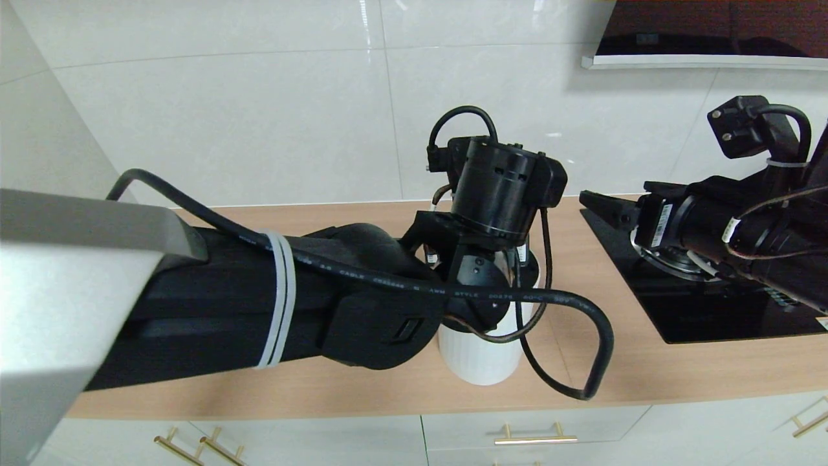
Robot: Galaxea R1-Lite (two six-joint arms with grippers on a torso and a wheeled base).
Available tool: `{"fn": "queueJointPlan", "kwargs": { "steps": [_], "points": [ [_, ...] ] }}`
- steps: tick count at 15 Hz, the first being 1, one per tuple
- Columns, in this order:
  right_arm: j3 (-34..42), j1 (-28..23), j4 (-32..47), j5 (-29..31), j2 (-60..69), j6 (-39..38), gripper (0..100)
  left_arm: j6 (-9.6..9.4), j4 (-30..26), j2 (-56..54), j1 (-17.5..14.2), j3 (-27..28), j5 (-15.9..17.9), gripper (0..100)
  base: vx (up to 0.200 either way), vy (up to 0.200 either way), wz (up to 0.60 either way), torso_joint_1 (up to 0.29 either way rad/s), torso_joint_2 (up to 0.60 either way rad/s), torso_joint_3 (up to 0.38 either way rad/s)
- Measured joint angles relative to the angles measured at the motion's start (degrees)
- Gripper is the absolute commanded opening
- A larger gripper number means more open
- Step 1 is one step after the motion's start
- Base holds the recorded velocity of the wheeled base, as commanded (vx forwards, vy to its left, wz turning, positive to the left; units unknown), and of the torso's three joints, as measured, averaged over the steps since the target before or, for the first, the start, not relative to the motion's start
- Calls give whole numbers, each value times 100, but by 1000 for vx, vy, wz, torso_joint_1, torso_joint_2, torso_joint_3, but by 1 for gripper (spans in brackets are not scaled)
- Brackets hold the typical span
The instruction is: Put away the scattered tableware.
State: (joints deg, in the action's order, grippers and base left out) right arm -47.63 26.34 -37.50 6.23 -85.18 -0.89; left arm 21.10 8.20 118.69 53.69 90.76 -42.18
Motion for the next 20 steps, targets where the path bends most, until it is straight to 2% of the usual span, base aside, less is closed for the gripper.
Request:
{"fn": "queueJointPlan", "kwargs": {
  "steps": [4, 5, 11, 15, 18, 20],
  "points": [
    [0, 2, 0, 1, -7, 0, 100, 7, -5, 79, 17, -63, -5, 0, 0, 0, 0, 0, 0, 0],
    [0, 6, 0, 0, -7, 0, 100, 7, -9, 83, 17, -66, -5, 100, 0, 0, 0, 0, 0, 0],
    [4, 13, 0, 0, -7, 0, 100, 7, -5, -2, 17, -68, -57, 100, 0, 0, 0, 0, 0, 0],
    [6, 0, -27, 11, 100, -6, 100, 7, -20, -599, 26, -157, -16, 100, 0, 0, 0, 0, 0, 0],
    [144, -177, -27, 41, 411, -23, 100, 7, -18, -1668, 4, -653, 310, 100, 0, 0, 0, 0, 0, 0],
    [581, -380, -32, 44, 778, -26, 100, 5, -18, -2580, -177, -1240, 690, 100, 0, 0, 0, 0, 0, 0]
  ]
}}
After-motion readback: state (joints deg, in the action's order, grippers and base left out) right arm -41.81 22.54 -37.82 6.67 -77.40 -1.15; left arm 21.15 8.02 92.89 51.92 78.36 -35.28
